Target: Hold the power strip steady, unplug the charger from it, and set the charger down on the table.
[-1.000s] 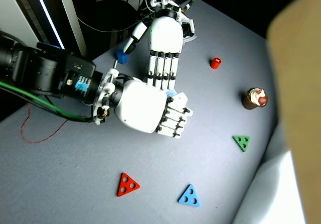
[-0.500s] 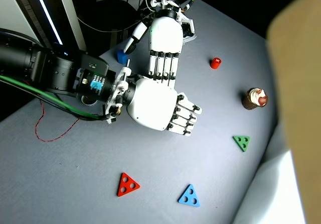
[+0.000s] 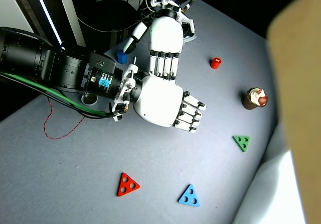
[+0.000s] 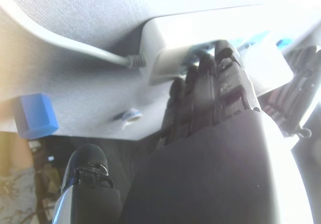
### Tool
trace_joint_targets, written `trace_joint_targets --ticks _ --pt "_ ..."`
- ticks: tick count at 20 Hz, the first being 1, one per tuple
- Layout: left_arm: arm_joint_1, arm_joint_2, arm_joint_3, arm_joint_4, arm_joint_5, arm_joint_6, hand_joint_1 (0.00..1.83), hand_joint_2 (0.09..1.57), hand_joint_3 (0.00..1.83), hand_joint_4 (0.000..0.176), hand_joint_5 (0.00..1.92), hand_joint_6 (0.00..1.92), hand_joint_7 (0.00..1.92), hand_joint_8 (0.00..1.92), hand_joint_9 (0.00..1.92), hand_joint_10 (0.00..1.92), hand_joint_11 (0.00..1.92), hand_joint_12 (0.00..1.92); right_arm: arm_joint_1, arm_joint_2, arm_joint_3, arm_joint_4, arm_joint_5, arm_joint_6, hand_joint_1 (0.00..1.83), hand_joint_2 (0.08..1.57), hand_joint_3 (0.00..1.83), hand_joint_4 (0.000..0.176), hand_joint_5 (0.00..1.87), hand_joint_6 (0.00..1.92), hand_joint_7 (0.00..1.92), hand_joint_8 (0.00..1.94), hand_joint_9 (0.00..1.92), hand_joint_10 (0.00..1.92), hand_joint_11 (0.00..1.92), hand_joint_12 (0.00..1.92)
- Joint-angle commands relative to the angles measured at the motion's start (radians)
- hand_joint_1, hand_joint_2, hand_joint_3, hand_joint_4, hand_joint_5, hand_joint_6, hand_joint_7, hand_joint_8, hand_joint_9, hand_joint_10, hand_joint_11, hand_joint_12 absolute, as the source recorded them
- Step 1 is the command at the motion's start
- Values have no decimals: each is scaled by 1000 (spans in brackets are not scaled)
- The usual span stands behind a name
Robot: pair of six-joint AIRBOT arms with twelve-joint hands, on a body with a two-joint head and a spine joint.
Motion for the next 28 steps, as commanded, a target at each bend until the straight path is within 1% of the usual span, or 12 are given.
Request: trace_joint_targets --ticks 1,4,8,10,11,12,13,14,15,16,19,28 --pt "-4 -1 -2 -3 -48 -4 0 1062 2 0 65 3 99 3 87 3 56 38 9 12 -6 -22 88 6 866 1161 0 0 290 6 365 4 363 5 332 134" --pt "-8 -1 -2 -3 -46 -4 0 1058 0 0 69 3 93 0 84 1 59 39 4 12 -7 -22 91 6 837 1168 2 0 291 4 364 2 360 3 338 141" --pt "-9 -1 -1 -3 -42 -4 0 1056 0 0 60 0 88 0 74 0 48 33 5 9 -9 -22 96 6 902 1150 4 0 327 6 441 8 455 11 399 181" --pt "-9 -1 0 -3 -41 -4 0 1055 0 0 54 3 82 2 67 2 46 32 6 9 -9 -22 97 6 979 1142 0 0 551 11 639 11 666 18 542 284" --pt "-9 -1 0 -3 -40 -4 0 1059 1 0 71 9 101 10 85 9 64 39 6 9 -9 -22 99 6 1098 1157 0 0 838 853 884 12 897 22 699 406" --pt "-9 -1 0 -3 -40 -4 0 1059 1 0 71 9 101 10 85 9 64 39 6 10 -10 -22 99 6 1098 1157 0 0 838 853 884 12 897 22 699 406" --pt "-9 -1 0 -3 -40 -4 0 1065 3 0 65 5 95 5 84 7 54 34 6 11 -10 -22 99 6 1229 1105 0 0 961 908 1069 887 1196 63 803 732" --pt "-9 -1 0 -3 -40 -4 0 1067 3 0 57 1 90 2 80 4 50 32 6 11 -10 -22 99 6 1238 1097 2 0 983 858 1071 950 1227 62 781 853" --pt "-10 -1 1 -3 -40 -4 0 1068 4 0 53 0 85 0 73 1 40 27 6 11 -10 -22 99 6 1239 1094 0 0 994 852 1083 926 1236 59 722 973" --pt "-10 -1 1 -3 -41 -4 0 1069 4 0 62 4 90 3 80 4 58 35 6 12 -10 -22 99 6 1244 1087 1 0 1009 813 1091 931 1239 55 701 1019" --pt "-11 -1 1 -3 -41 -5 0 1064 1 0 50 0 80 0 69 0 46 29 6 14 -12 -22 103 6 1241 1096 1 0 977 865 1083 944 1239 44 689 1032" --pt "-12 0 4 -3 -41 -5 0 1068 1 0 74 8 100 7 88 6 76 39 50 33 4 -22 107 6 1251 1091 0 0 980 837 1099 941 1258 36 710 1027"
